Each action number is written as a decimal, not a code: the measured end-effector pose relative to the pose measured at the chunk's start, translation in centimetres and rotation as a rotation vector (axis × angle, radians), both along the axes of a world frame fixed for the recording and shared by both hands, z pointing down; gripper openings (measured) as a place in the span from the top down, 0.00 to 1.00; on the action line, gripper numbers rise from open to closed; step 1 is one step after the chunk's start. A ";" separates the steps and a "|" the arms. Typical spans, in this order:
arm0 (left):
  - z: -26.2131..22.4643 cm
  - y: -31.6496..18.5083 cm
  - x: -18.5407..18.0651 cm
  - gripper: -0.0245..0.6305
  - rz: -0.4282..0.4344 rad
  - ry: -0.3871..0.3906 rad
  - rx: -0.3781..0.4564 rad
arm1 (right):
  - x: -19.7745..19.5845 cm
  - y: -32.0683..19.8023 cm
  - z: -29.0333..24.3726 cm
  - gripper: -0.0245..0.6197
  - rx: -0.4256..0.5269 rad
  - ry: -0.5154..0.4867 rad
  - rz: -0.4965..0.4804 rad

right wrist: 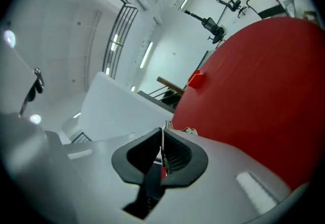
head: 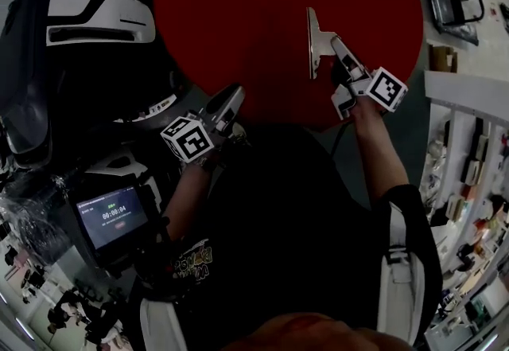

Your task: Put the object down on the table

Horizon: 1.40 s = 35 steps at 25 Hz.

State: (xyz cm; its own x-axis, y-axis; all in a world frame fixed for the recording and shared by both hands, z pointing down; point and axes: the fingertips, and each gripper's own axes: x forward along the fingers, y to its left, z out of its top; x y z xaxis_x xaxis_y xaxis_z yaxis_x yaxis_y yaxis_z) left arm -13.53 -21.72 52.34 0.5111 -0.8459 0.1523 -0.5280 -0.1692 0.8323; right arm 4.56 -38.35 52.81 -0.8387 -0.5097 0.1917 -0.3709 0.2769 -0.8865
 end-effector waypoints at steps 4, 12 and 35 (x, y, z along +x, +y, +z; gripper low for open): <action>-3.2 -1.3 1.2 0.81 0.077 0.067 0.117 | -5.2 5.7 -8.0 0.93 0.134 -0.147 -0.143; -12.0 1.2 0.1 0.77 0.103 0.214 0.327 | -11.8 15.2 -15.0 0.93 0.184 -0.292 -0.328; -14.3 12.6 -5.3 0.72 0.174 0.401 0.369 | -19.9 30.2 -16.4 0.88 0.294 -0.232 -0.361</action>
